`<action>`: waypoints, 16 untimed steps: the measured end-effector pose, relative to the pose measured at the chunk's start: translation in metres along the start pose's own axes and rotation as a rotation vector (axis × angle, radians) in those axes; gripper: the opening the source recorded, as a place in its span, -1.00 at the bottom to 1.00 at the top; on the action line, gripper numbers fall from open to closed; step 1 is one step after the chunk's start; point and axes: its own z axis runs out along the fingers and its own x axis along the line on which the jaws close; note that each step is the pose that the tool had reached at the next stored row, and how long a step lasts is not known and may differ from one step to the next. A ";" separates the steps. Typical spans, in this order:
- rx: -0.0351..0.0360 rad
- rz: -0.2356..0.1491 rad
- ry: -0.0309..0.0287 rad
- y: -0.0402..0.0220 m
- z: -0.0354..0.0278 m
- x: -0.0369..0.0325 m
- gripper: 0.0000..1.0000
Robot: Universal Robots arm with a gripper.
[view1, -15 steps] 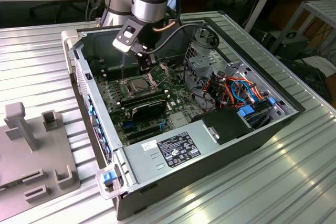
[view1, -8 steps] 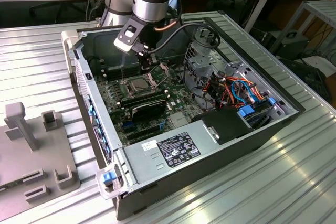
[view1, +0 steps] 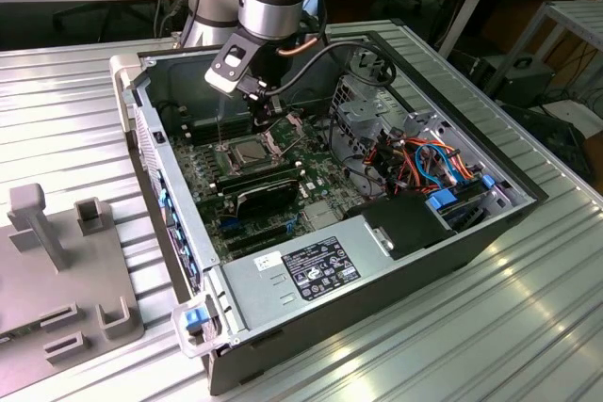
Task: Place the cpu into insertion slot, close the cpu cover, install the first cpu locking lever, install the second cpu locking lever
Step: 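Close the cpu cover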
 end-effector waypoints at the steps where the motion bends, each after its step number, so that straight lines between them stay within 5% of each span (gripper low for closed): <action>1: 0.0000 0.000 0.0000 0.0000 0.0000 0.0000 -0.79; 5: 0.0000 0.000 0.0002 0.0000 0.0000 0.0000 -0.79; 12: 0.0000 0.000 -0.0001 0.0003 -0.0150 -0.0002 -0.79; 16: 0.0000 0.000 0.0001 0.0032 -0.0166 -0.0002 -0.79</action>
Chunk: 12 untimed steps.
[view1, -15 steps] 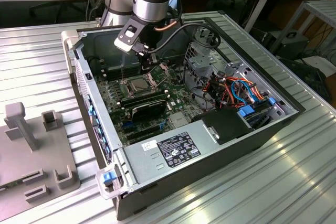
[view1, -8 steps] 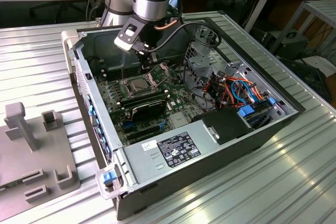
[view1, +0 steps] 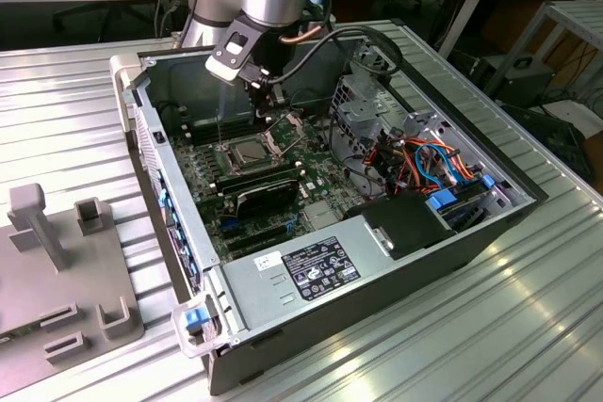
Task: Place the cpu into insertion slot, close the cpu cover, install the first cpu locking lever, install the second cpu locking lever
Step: 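Close the cpu cover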
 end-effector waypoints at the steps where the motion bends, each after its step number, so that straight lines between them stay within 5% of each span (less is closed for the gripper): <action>1: 0.0000 0.000 0.0000 0.0027 0.0000 0.0000 -0.79; 7: 0.0001 0.000 -0.0001 0.0396 0.0010 0.0002 -0.79; 12: 0.0000 0.000 -0.0001 0.0545 0.0015 0.0003 -0.79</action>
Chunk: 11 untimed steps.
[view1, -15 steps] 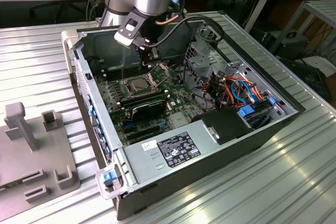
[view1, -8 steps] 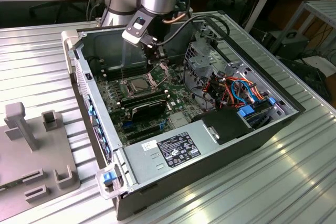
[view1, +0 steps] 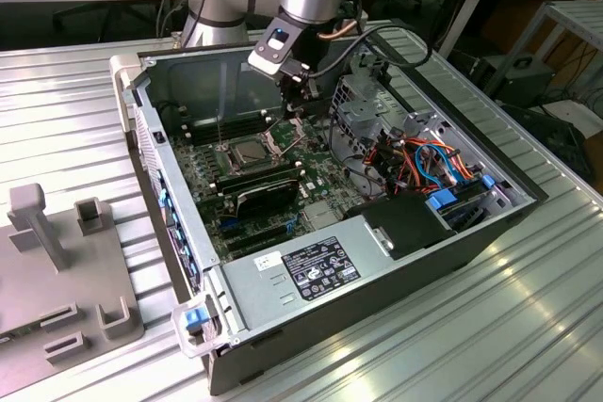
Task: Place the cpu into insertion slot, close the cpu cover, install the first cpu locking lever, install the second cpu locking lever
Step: 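Close the cpu cover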
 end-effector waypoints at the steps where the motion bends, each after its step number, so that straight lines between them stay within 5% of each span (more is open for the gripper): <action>1: 0.0001 0.000 -0.0008 0.0010 -0.0021 0.0001 -0.79; 4: 0.0000 0.000 -0.0017 0.0048 -0.0070 0.0000 -0.79; 7: 0.0000 0.000 -0.0019 0.0281 -0.0060 0.0013 -0.79; 11: 0.0002 0.000 -0.0024 0.0400 0.0043 0.0023 -0.79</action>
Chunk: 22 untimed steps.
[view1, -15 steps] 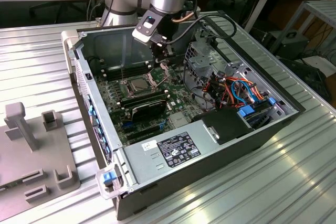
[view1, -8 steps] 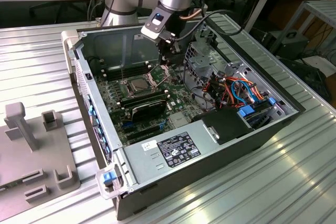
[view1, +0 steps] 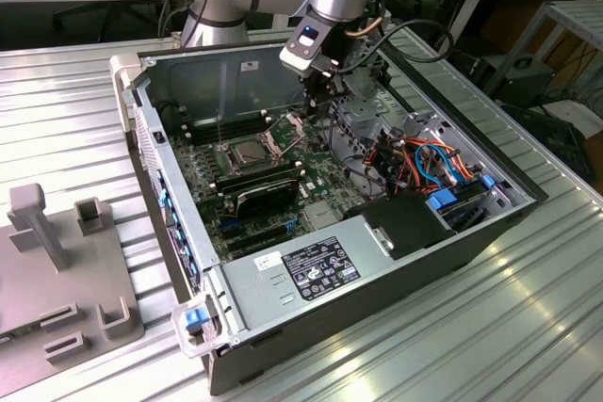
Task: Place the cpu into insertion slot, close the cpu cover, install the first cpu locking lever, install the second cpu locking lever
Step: 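Close the cpu cover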
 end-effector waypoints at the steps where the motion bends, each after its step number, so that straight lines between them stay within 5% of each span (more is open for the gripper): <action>1: 0.0000 0.000 0.0001 0.0007 0.0018 0.0001 -0.79; 9: 0.0003 -0.001 0.0003 0.0004 0.0212 0.0004 -0.79; 22: 0.0006 -0.001 0.0003 -0.0104 0.0226 0.0014 -0.79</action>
